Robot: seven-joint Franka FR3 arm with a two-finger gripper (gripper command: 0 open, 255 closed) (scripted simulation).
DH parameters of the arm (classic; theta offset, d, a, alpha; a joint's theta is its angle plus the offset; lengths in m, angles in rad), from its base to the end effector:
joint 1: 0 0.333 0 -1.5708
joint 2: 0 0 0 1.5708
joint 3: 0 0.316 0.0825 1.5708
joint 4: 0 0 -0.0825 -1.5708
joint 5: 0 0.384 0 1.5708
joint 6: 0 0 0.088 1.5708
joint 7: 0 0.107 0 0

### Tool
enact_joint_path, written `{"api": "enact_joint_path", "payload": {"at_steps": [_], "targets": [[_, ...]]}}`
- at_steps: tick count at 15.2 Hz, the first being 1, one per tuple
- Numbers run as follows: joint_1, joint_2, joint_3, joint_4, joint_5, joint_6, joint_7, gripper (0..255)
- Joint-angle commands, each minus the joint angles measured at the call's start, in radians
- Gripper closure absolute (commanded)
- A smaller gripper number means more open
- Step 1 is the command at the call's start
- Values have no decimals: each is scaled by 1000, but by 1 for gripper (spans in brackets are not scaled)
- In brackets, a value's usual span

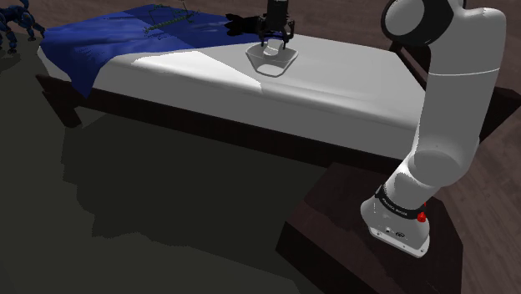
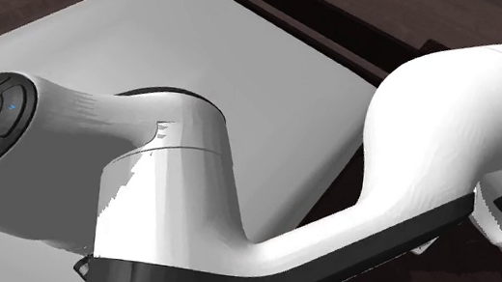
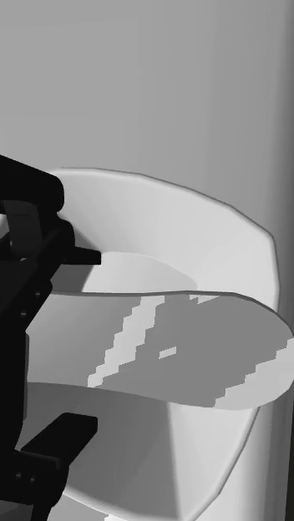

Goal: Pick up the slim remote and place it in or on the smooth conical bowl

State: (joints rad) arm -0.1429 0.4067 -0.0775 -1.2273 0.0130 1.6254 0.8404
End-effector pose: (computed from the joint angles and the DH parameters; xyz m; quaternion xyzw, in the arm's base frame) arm 0.6623 -0.1361 0.5415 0.8639 -0.5035 -0.0008 0.0095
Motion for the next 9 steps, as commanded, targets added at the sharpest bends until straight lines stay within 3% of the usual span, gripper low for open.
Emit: {"api": "enact_joint_path", "payload": {"at_steps": [1, 3, 7, 9], "targets": [[0, 0, 0, 0, 0, 0, 0, 0], [0, 0, 0, 0, 0, 0, 0, 0], [-6, 60, 0, 224, 4, -164, -1, 0], [-6, 60, 0, 224, 4, -164, -1, 0]]}}
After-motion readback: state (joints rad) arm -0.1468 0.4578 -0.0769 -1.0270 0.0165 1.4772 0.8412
